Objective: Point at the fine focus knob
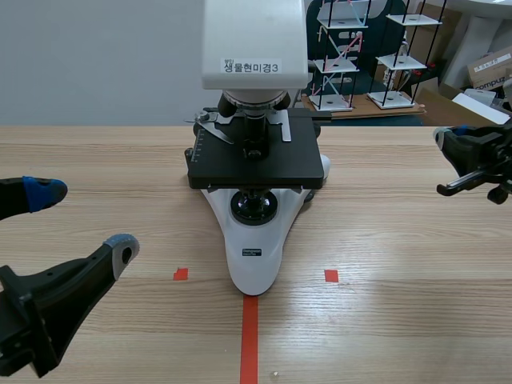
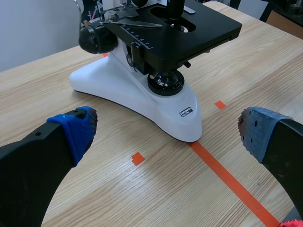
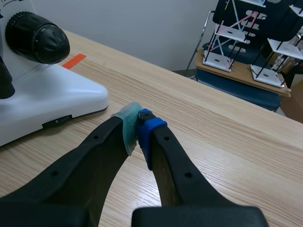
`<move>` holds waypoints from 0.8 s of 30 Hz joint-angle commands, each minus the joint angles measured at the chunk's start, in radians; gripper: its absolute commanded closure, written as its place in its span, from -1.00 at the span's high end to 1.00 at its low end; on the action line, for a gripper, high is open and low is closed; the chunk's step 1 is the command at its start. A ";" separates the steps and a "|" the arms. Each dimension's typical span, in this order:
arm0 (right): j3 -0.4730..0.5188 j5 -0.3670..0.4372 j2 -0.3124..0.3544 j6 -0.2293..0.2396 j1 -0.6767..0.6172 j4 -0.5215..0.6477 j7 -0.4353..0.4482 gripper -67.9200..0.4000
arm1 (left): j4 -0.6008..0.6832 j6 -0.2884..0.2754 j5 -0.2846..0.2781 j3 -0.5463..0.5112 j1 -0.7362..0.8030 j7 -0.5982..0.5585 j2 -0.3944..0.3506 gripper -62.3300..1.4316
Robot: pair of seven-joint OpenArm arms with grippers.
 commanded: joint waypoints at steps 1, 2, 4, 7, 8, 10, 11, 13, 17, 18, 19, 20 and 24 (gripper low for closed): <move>-0.009 0.011 0.014 -0.003 0.042 0.001 0.025 -0.96 | 0.016 -0.002 -0.009 0.003 0.002 -0.011 0.003 1.00; -0.022 0.011 0.014 -0.003 0.060 -0.012 0.031 -0.96 | 0.016 -0.002 -0.009 0.003 0.002 -0.011 0.003 1.00; -0.048 0.011 0.014 -0.003 0.096 -0.037 0.041 -0.96 | 0.016 -0.002 -0.009 0.003 0.002 -0.011 0.003 1.00; -0.083 0.011 0.012 -0.003 0.145 -0.068 0.045 -0.96 | 0.016 -0.002 -0.009 0.003 0.002 -0.011 0.003 1.00; -0.094 0.011 0.011 -0.003 0.159 -0.077 0.045 -0.96 | 0.016 -0.002 -0.009 0.003 0.002 -0.011 0.003 1.00; -0.119 0.010 0.011 -0.003 0.185 -0.091 0.045 -0.96 | 0.016 -0.002 -0.009 0.003 0.002 -0.011 0.003 1.00; -0.131 0.010 0.011 -0.003 0.197 -0.097 0.045 -0.96 | 0.016 -0.002 -0.009 0.003 0.002 -0.011 0.003 1.00; -0.154 0.010 0.011 -0.003 0.219 -0.110 0.045 -0.96 | 0.016 -0.002 -0.009 0.003 0.002 -0.011 0.003 1.00; -0.199 0.011 0.009 -0.003 0.258 -0.132 0.044 -0.96 | 0.016 -0.002 -0.010 0.003 0.002 -0.011 0.003 1.00; -0.211 0.010 0.009 -0.003 0.264 -0.136 0.042 -0.96 | 0.016 -0.002 -0.009 0.003 0.002 -0.011 0.003 1.00; -0.224 0.010 0.009 -0.003 0.273 -0.139 0.040 -0.96 | 0.016 -0.002 -0.010 0.003 0.002 -0.011 0.003 1.00; -0.237 0.011 0.009 -0.003 0.280 -0.144 0.038 -0.96 | 0.016 -0.002 -0.009 0.003 0.002 -0.011 0.003 1.00; -0.281 0.011 0.006 -0.003 0.305 -0.170 0.038 -0.96 | 0.016 -0.002 -0.010 0.003 0.002 -0.011 0.003 1.00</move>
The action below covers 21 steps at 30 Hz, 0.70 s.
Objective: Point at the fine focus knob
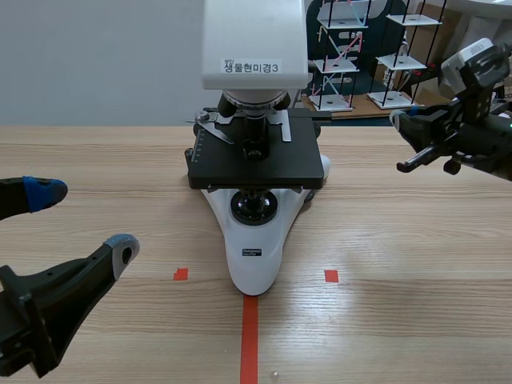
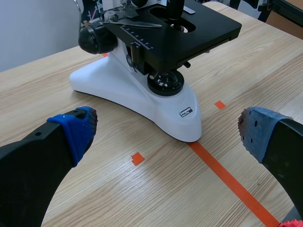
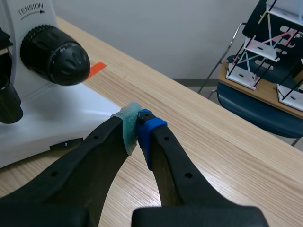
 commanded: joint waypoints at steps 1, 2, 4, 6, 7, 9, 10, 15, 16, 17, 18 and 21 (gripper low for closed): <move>0.001 0.011 0.005 -0.003 0.034 -0.011 0.015 -0.96 | 0.016 -0.002 -0.010 0.003 0.002 -0.011 0.003 1.00; -0.001 0.010 0.001 -0.003 0.038 -0.020 0.015 -0.96 | 0.016 -0.002 -0.009 0.003 0.002 -0.011 0.003 1.00; -0.001 0.009 -0.008 -0.002 0.047 -0.035 0.014 -0.96 | 0.016 -0.002 -0.009 0.003 0.002 -0.011 0.003 1.00; -0.001 0.006 -0.013 0.010 0.051 -0.042 0.014 -0.96 | 0.016 -0.002 -0.009 0.003 0.002 -0.011 0.003 1.00; -0.001 0.003 -0.014 0.018 0.051 -0.042 0.015 -0.96 | 0.016 -0.002 -0.009 0.003 0.002 -0.011 0.003 1.00; -0.001 -0.002 -0.019 0.034 0.053 -0.042 0.015 -0.96 | 0.016 -0.002 -0.009 0.003 0.002 -0.011 0.003 1.00; -0.001 -0.002 -0.020 0.042 0.053 -0.042 0.015 -0.96 | 0.016 -0.002 -0.009 0.003 0.002 -0.011 0.003 1.00; -0.001 -0.002 -0.023 0.061 0.053 -0.042 0.015 -0.96 | 0.016 -0.002 -0.009 0.003 0.002 -0.011 0.003 1.00; -0.001 -0.002 -0.022 0.061 0.053 -0.042 0.015 -0.96 | 0.016 -0.002 -0.009 0.003 0.002 -0.011 0.003 1.00; -0.001 -0.002 -0.022 0.061 0.053 -0.042 0.015 -0.96 | 0.016 -0.002 -0.009 0.003 0.002 -0.011 0.003 1.00; -0.001 -0.002 -0.022 0.061 0.053 -0.042 0.015 -0.96 | 0.016 -0.002 -0.009 0.003 0.002 -0.011 0.003 1.00; -0.001 -0.002 -0.022 0.061 0.053 -0.042 0.015 -0.96 | 0.016 -0.002 -0.009 0.003 0.002 -0.011 0.003 1.00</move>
